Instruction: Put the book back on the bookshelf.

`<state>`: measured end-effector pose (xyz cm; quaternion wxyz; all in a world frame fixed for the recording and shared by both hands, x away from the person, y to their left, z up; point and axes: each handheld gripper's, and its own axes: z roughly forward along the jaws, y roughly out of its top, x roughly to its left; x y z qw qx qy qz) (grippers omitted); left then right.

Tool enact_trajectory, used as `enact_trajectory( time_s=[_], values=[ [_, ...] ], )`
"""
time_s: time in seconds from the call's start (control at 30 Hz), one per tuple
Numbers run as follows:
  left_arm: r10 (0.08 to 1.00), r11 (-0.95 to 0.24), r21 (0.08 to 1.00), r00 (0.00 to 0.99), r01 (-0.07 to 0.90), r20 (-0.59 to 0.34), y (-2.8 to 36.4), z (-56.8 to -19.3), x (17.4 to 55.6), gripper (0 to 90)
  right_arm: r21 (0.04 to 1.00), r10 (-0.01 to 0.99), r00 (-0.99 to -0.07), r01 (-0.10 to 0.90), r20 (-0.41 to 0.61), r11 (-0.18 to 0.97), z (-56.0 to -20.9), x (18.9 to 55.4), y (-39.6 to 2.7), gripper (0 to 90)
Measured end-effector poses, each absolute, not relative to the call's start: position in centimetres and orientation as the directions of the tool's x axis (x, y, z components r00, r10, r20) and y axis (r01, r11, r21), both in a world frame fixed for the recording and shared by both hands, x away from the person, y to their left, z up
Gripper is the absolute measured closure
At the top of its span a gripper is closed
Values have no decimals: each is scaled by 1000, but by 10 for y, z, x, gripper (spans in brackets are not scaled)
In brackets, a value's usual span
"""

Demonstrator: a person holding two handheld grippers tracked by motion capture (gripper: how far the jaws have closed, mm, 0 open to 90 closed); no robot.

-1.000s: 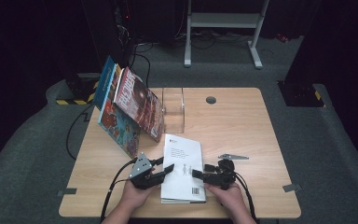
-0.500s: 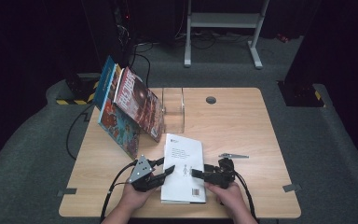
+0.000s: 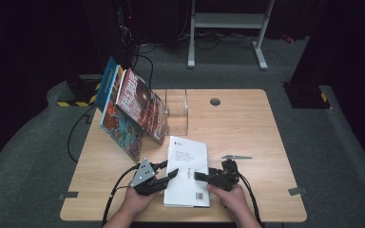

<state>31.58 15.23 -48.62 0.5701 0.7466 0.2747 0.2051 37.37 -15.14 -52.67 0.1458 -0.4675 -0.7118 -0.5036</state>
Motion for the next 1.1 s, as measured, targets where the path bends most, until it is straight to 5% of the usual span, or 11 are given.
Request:
enact_trajectory(
  time_s=[1.1],
  values=[
    [630, -180, 963, 775, 200, -44, 138, -480, 328, 569, 810, 669, -626, 583, 401, 60, -489, 345, -162, 232]
  ],
)
